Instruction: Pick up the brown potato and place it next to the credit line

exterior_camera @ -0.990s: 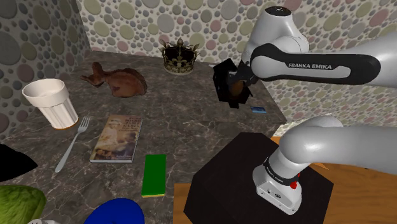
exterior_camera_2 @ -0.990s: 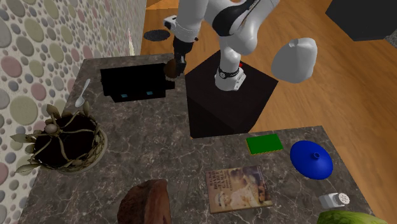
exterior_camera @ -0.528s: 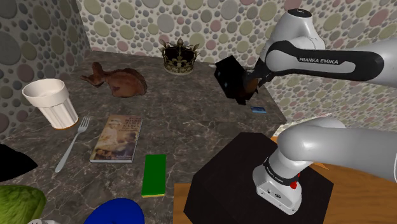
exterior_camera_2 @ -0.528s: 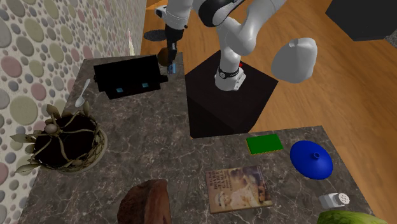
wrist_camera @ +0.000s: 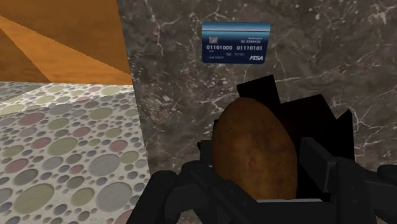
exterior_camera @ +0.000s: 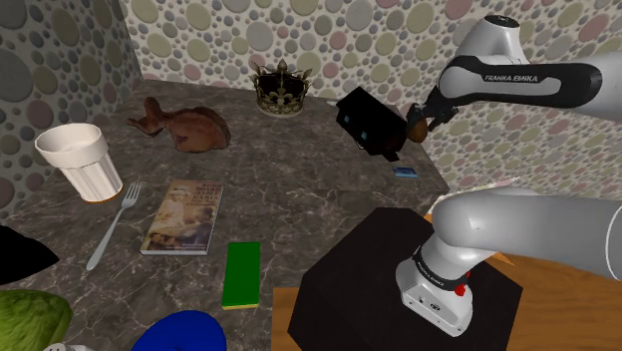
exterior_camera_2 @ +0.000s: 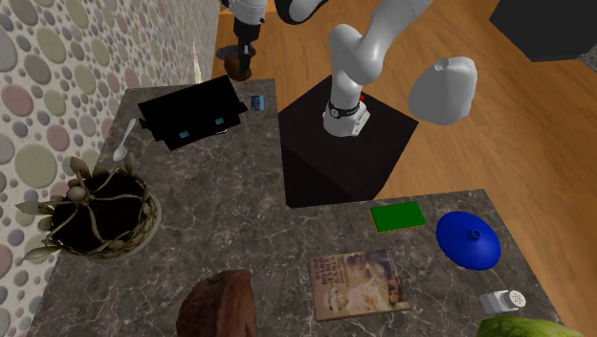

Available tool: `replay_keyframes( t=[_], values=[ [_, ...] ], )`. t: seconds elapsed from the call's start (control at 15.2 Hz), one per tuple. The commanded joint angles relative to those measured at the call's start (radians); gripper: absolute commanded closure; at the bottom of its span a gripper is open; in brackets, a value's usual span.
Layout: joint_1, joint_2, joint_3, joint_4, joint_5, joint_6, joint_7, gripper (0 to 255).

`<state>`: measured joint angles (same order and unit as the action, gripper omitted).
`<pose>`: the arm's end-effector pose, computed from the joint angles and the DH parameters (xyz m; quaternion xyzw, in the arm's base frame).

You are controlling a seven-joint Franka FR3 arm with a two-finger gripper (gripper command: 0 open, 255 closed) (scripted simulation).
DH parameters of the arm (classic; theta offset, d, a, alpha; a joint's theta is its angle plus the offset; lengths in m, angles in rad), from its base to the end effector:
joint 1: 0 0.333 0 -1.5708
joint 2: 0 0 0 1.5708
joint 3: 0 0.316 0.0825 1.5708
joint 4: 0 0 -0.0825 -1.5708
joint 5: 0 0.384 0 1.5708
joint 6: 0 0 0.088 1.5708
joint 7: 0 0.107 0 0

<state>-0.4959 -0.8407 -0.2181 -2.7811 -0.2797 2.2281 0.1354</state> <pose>0.2419 -0.2178 0.4600 0.9356 -0.3209 0.1264 0.0754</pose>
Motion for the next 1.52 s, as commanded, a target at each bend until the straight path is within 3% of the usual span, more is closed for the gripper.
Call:
replay_keyframes(
  t=[0.0,0.26,1.45],
  values=[
    [-0.024,0.025,-0.054,0.013,-0.024,0.021,-0.056,255],
    [-0.049,0.107,-0.161,0.078,-0.053,0.056,-0.163,255],
    [-0.070,0.271,-0.225,-0.076,-0.117,0.371,-0.143,255]
  ],
)
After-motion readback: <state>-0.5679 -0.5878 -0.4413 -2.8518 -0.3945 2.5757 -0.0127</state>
